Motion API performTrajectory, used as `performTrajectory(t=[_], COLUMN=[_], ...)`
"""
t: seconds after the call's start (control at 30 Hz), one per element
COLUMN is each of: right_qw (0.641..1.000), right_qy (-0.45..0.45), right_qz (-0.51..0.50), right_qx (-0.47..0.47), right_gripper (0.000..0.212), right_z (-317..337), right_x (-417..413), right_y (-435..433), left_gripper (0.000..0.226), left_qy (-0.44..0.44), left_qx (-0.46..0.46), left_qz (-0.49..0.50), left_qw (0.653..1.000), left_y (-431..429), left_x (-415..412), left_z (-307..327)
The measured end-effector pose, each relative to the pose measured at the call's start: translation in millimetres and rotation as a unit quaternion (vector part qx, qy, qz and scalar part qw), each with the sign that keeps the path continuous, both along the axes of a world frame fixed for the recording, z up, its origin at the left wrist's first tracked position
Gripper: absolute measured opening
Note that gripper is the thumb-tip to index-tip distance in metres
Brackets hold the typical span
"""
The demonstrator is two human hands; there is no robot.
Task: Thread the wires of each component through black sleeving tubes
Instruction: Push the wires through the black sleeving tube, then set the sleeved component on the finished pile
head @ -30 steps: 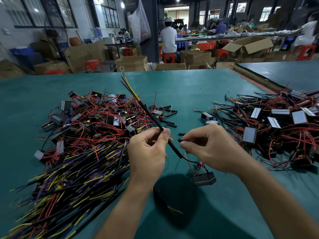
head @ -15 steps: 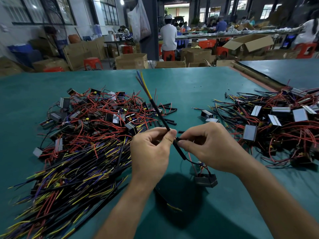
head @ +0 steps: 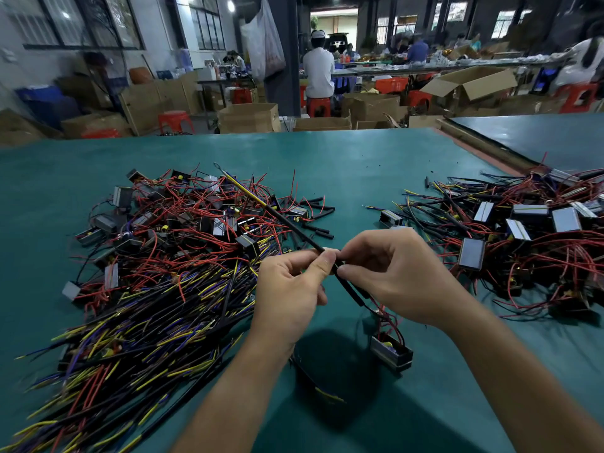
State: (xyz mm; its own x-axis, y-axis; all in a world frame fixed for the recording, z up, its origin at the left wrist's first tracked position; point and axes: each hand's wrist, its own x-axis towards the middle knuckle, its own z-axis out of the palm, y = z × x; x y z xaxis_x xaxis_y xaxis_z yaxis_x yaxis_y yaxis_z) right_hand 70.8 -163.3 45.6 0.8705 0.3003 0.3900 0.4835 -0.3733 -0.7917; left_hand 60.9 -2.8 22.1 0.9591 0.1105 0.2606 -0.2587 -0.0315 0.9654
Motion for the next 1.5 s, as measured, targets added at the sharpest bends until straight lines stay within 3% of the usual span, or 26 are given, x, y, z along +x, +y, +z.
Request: performTrajectory(t=[0.1,0.17,0.27,0.43,0.53,0.63,0.73,0.8,0.87,0.97,1.07,1.17,1.27,1.4,1.5], right_qw=[1.000,0.996,0.974,0.959,0.968,0.975,0.982,0.983,0.964,0.882,0.829,0.809,0.787,0.802,0.874], right_qy=[0.018,0.082,0.201,0.217,0.208,0.186,0.130,0.065,-0.013,-0.070,-0.014,0.088,0.136,0.013,-0.062], right_qz=[-0.023,-0.015,0.091,0.178,0.136,0.069,-0.048,-0.148,-0.265,-0.430,-0.475,-0.433,-0.419,-0.396,-0.280], right_qx=[-0.013,-0.023,-0.047,-0.029,0.020,0.099,0.126,0.086,-0.016,-0.181,-0.294,-0.388,-0.432,-0.448,-0.393], right_gripper=[0.003,0.007,0.020,0.024,0.014,0.014,0.017,0.019,0.018,0.016,0.008,0.003,0.015,0.033,0.031], right_z=[0,1,-2,-5,-7,0,21,38,55,68,55,28,22,32,42], right_x=[3,6,7,5,6,9,16,26,44,79,102,103,100,92,81], right_y=[-2,-6,-10,-12,-9,-12,-21,-32,-48,-67,-77,-79,-63,-10,47], left_gripper=[0.017,0.018,0.018,0.026,0.020,0.012,0.026,0.032,0.034,0.032,0.026,0.021,0.019,0.021,0.028], left_qy=[0.026,0.043,0.062,0.101,0.111,0.122,0.109,0.110,0.110,0.105,0.107,0.107,0.094,0.097,0.123], left_qx=[-0.035,-0.064,-0.096,-0.118,-0.137,-0.153,-0.107,-0.094,-0.084,-0.038,0.018,0.065,0.105,0.143,0.131], left_qz=[-0.016,-0.031,-0.050,-0.106,-0.106,-0.040,0.027,0.028,0.022,0.013,0.001,0.001,0.011,0.028,0.036], left_qw=[0.999,0.997,0.992,0.982,0.979,0.980,0.988,0.989,0.990,0.994,0.994,0.992,0.990,0.985,0.983], left_y=[-1,0,1,4,7,7,9,9,7,4,4,5,5,2,-2], left_x=[0,-1,-1,-3,-1,5,10,12,13,14,15,15,15,13,14], left_z=[1,3,5,7,8,6,-2,-7,-10,-15,-22,-26,-28,-30,-31])
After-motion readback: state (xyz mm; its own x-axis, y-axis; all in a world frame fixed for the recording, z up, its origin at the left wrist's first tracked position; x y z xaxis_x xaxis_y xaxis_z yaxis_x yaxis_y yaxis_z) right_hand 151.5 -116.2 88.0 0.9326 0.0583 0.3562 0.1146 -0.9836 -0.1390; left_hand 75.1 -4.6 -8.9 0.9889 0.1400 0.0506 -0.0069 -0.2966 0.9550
